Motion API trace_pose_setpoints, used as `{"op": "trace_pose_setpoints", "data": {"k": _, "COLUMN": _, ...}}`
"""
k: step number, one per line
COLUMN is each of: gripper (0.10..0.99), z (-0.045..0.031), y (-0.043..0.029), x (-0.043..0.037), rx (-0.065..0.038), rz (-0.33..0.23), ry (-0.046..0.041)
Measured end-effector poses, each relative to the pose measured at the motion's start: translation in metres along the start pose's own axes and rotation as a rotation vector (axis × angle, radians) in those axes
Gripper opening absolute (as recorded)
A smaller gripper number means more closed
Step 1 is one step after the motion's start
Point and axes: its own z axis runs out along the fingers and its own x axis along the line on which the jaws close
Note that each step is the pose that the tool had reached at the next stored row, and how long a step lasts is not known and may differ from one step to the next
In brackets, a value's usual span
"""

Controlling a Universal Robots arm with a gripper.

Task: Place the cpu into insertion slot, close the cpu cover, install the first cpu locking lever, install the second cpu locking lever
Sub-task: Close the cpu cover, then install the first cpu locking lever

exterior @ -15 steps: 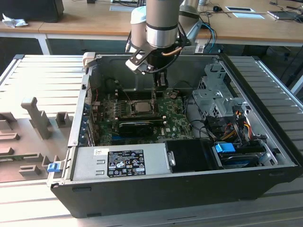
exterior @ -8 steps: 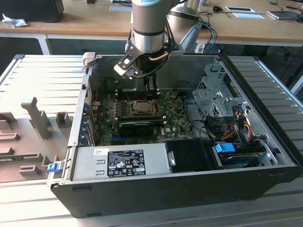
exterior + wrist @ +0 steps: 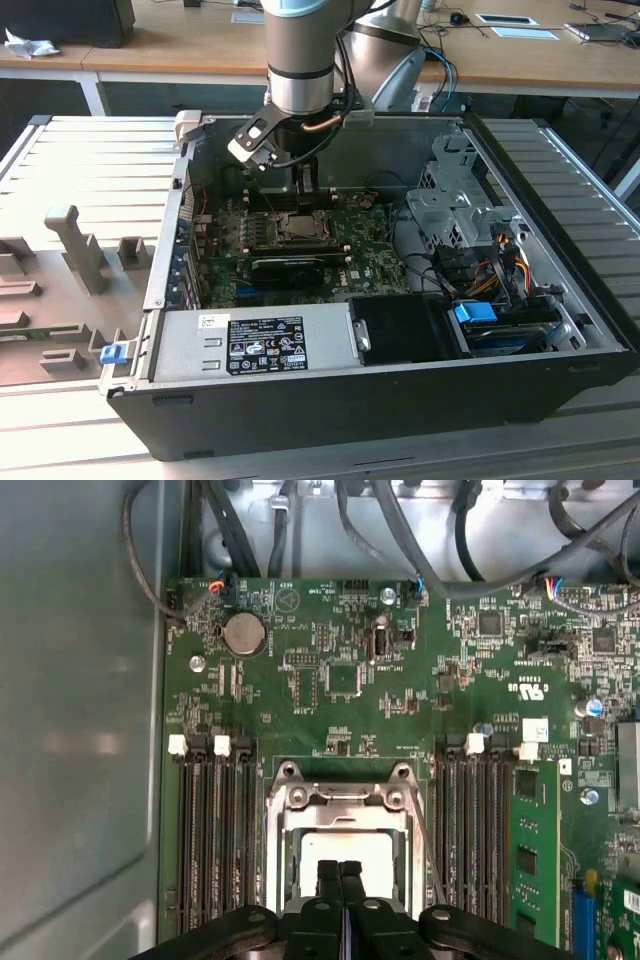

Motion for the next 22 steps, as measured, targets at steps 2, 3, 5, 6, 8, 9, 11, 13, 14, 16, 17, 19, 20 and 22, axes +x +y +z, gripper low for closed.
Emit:
{"op": "trace_pose_setpoints", "data": {"k": 2, "gripper": 0.106, "z": -0.0001, "y": -0.0020, "x": 0.0000, "rx": 0.000, "rz": 0.000, "ry": 0.0000}}
{"op": "trace_pose_setpoints", "data": {"k": 3, "gripper": 0.106, "z": -0.0001, "y": -0.0028, "x": 0.0000, "rx": 0.000, "rz": 0.000, "ry": 0.0001}}
{"op": "trace_pose_setpoints", "data": {"k": 5, "gripper": 0.106, "z": -0.0002, "y": -0.0045, "x": 0.0000, "rx": 0.000, "rz": 0.000, "ry": 0.0000}}
{"op": "trace_pose_setpoints", "data": {"k": 6, "gripper": 0.106, "z": -0.0003, "y": -0.0049, "x": 0.0000, "rx": 0.000, "rz": 0.000, "ry": 0.0000}}
{"op": "trace_pose_setpoints", "data": {"k": 8, "gripper": 0.106, "z": -0.0003, "y": -0.0054, "x": 0.0000, "rx": 0.000, "rz": 0.000, "ry": 0.0000}}
{"op": "trace_pose_setpoints", "data": {"k": 9, "gripper": 0.106, "z": -0.0008, "y": -0.0060, "x": -0.0001, "rx": 0.000, "rz": 0.000, "ry": -0.0003}}
{"op": "trace_pose_setpoints", "data": {"k": 11, "gripper": 0.106, "z": -0.0026, "y": -0.0058, "x": 0.0000, "rx": 0.000, "rz": 0.000, "ry": 0.0001}}
{"op": "trace_pose_setpoints", "data": {"k": 13, "gripper": 0.106, "z": -0.0036, "y": -0.0057, "x": 0.0000, "rx": 0.000, "rz": 0.000, "ry": 0.0000}}
{"op": "trace_pose_setpoints", "data": {"k": 14, "gripper": 0.106, "z": -0.0040, "y": -0.0057, "x": 0.0000, "rx": 0.000, "rz": 0.000, "ry": 0.0000}}
{"op": "trace_pose_setpoints", "data": {"k": 16, "gripper": 0.106, "z": -0.0061, "y": -0.0056, "x": 0.0000, "rx": 0.000, "rz": 0.000, "ry": 0.0000}}
{"op": "trace_pose_setpoints", "data": {"k": 17, "gripper": 0.106, "z": -0.0070, "y": -0.0055, "x": 0.0000, "rx": 0.000, "rz": 0.000, "ry": 0.0000}}
{"op": "trace_pose_setpoints", "data": {"k": 19, "gripper": 0.106, "z": -0.0091, "y": -0.0054, "x": 0.0000, "rx": 0.000, "rz": 0.000, "ry": 0.0001}}
{"op": "trace_pose_setpoints", "data": {"k": 20, "gripper": 0.106, "z": -0.0106, "y": -0.0053, "x": 0.0000, "rx": 0.000, "rz": 0.000, "ry": 0.0000}}
{"op": "trace_pose_setpoints", "data": {"k": 22, "gripper": 0.106, "z": -0.0135, "y": -0.0051, "x": 0.0000, "rx": 0.000, "rz": 0.000, "ry": 0.0000}}
